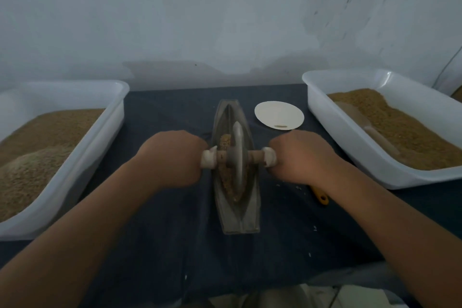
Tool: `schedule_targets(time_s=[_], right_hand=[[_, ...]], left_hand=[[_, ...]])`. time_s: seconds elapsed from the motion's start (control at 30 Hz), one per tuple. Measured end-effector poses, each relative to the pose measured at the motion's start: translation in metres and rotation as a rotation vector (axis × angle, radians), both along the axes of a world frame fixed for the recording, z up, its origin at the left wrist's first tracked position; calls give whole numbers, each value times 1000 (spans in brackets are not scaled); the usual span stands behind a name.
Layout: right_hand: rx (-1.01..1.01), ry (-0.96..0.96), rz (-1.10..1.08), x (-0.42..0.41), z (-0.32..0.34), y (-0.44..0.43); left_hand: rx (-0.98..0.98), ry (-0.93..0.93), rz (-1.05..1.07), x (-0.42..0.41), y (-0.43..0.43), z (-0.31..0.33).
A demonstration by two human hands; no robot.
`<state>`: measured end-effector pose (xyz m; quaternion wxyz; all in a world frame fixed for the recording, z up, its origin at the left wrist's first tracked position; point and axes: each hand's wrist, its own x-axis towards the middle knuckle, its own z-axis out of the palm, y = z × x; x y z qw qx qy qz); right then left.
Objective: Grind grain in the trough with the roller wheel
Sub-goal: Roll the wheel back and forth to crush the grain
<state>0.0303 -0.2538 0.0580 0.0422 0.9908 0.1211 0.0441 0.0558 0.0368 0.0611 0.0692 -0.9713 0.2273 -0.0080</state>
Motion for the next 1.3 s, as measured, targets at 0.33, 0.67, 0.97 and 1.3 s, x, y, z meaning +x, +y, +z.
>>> schedule_targets(time_s=[0.33,0.67,0.97,1.3], right_hand=[[60,-185,-104,58,14,25],[-10,-15,58,8,10,10],[-6,-152,-60,50,24,31],[0,4,-37,24,8,10]], left_hand=[[-54,6,115,54,-26,25],[-14,193,7,13,1,5],[-102,33,150,48,-14,11],[-31,23,85,17,-7,4]])
